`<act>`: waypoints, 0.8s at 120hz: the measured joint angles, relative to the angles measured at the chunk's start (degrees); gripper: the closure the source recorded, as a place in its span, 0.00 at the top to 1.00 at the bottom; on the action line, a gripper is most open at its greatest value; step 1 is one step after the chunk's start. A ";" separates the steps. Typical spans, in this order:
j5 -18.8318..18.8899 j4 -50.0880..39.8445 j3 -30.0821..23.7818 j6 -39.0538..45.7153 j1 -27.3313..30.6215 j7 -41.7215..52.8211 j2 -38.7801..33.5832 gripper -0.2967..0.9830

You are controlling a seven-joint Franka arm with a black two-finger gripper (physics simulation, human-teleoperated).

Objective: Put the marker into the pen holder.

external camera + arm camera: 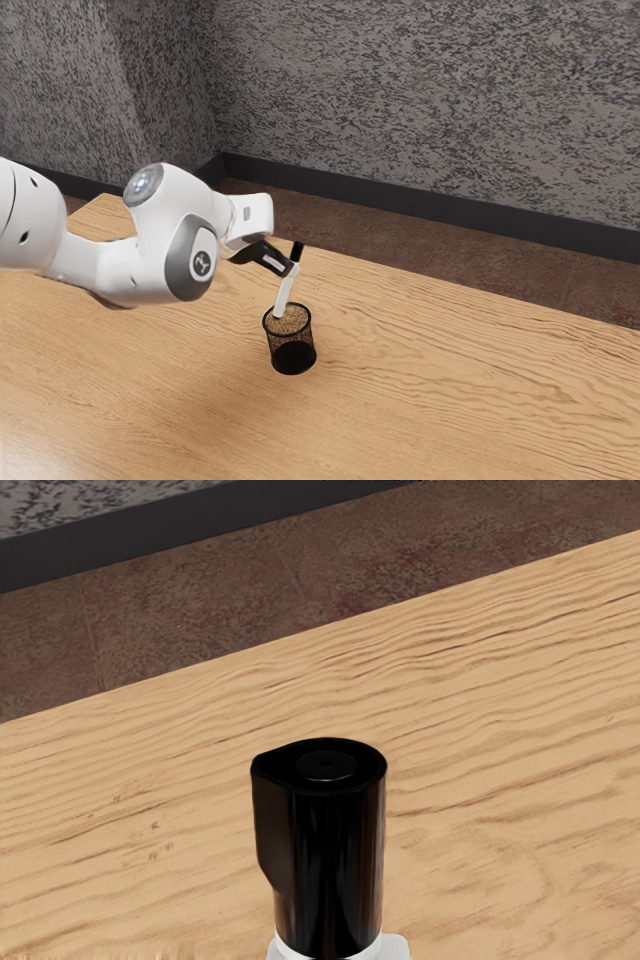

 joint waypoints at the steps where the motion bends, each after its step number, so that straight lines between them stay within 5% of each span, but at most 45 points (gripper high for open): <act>1: -0.18 -0.01 -0.04 0.04 0.04 0.10 0.00 0.16; 28: -3.14 -0.34 -1.17 0.72 -0.40 2.33 0.08 0.17; 50: -3.79 -0.28 -1.81 0.27 0.33 4.79 0.19 0.48; 68: -3.70 2.03 -1.67 -2.84 0.90 6.21 -1.85 0.63; 72: -1.06 5.31 -1.29 -7.64 1.08 5.60 -4.56 0.65; 83: 18.04 30.89 -4.44 -33.89 5.46 -0.88 -7.87 0.69; 96: 28.14 43.13 -5.26 -57.91 6.74 -7.81 -9.22 0.72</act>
